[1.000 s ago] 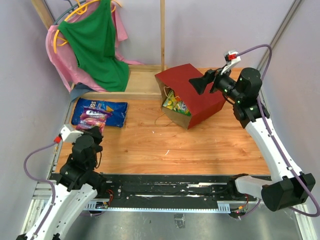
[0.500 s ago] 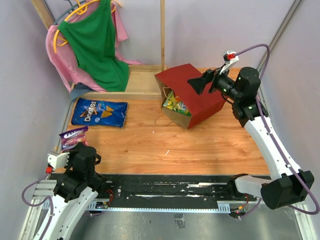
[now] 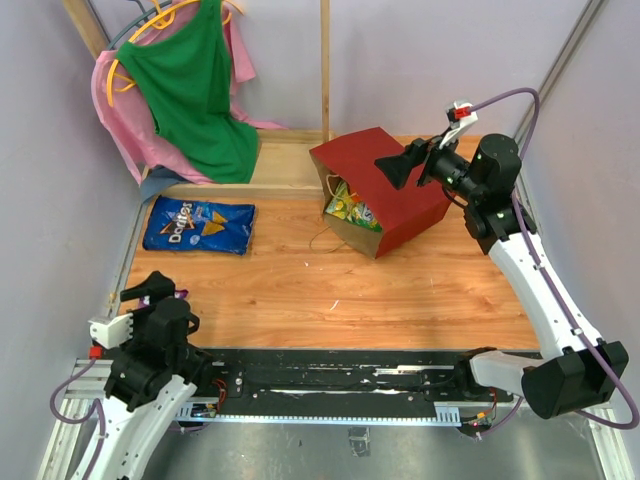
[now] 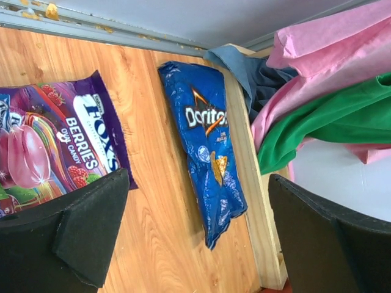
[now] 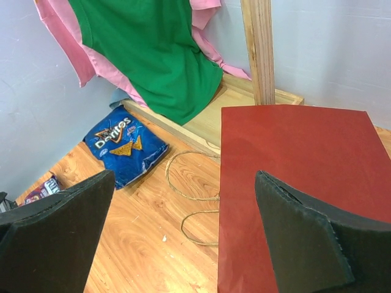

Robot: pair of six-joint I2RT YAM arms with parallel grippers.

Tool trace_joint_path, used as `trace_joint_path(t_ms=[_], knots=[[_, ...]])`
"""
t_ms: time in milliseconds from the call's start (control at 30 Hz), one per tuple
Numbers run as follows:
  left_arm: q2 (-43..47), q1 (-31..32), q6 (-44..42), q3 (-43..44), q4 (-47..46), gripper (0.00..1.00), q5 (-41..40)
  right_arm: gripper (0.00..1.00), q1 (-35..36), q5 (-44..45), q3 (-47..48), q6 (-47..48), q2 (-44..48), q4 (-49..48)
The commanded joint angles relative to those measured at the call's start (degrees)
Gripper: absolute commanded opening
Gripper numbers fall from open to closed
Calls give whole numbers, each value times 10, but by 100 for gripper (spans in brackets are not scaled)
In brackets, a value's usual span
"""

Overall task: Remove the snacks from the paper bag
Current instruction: Place the snack at the corner of the board.

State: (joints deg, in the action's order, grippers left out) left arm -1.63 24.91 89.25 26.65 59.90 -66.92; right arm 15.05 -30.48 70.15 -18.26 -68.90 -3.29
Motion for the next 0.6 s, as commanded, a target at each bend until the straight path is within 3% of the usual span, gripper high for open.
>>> trace_joint_path(t_ms=[0, 67, 200, 267, 433, 533, 567], knots=[[-10, -2, -3, -13, -27, 100, 2, 99, -5, -14, 0, -10, -2, -30], [-17, -2, 17, -31, -30, 97, 19, 99, -5, -16, 0, -13, -6, -33], [-24, -2, 53, -69, -32, 41, 31, 99, -4, -17, 1, -14, -10, -33], [-28, -2, 59, -81, -35, 24, 21, 99, -4, -18, -1, -14, -11, -35], [-67, -2, 81, -97, -44, 1, -14, 99, -5, -23, -3, -22, -20, -45], [-105, -3, 87, -110, -81, 0, -24, 99, -3, -27, -2, -26, -24, -48], [-121, -5, 51, -111, -119, 0, -22, 98, -3, -29, -1, -27, -25, -50]])
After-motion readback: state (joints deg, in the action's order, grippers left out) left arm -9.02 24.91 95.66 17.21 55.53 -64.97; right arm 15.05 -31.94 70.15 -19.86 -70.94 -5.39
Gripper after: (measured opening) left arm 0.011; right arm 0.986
